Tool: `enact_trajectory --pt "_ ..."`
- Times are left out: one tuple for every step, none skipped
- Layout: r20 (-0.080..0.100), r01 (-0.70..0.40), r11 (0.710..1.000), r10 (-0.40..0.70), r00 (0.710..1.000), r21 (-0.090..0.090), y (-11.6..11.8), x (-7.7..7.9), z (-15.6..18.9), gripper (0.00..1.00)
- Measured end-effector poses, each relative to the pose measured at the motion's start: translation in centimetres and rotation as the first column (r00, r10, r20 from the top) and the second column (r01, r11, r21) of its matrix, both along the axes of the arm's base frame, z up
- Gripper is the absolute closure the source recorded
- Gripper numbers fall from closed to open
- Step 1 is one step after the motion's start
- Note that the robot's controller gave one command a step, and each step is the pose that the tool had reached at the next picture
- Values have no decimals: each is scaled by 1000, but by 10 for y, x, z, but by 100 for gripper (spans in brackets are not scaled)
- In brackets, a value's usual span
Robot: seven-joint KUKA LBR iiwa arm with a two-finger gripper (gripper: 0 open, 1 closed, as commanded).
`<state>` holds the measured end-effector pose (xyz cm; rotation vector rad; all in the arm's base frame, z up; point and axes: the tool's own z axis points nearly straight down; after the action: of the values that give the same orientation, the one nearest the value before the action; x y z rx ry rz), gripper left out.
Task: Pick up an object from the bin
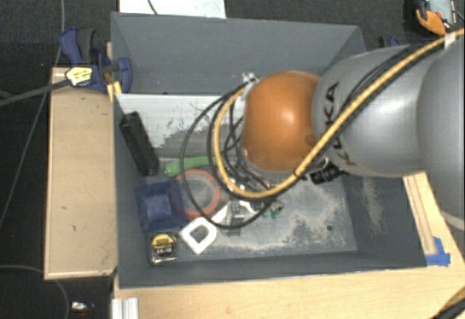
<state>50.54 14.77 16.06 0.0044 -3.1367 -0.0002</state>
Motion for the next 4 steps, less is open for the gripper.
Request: enact_trajectory --pt "7 5 1000 -5 1000 1 -1 2 3 0" --pt "7 -149 989 149 989 -1 -87 64 -93 0" --pt "13 -208 978 208 978 2 -56 68 -89 0" --pt "10 -159 987 159 987 0 -78 66 -89 0"
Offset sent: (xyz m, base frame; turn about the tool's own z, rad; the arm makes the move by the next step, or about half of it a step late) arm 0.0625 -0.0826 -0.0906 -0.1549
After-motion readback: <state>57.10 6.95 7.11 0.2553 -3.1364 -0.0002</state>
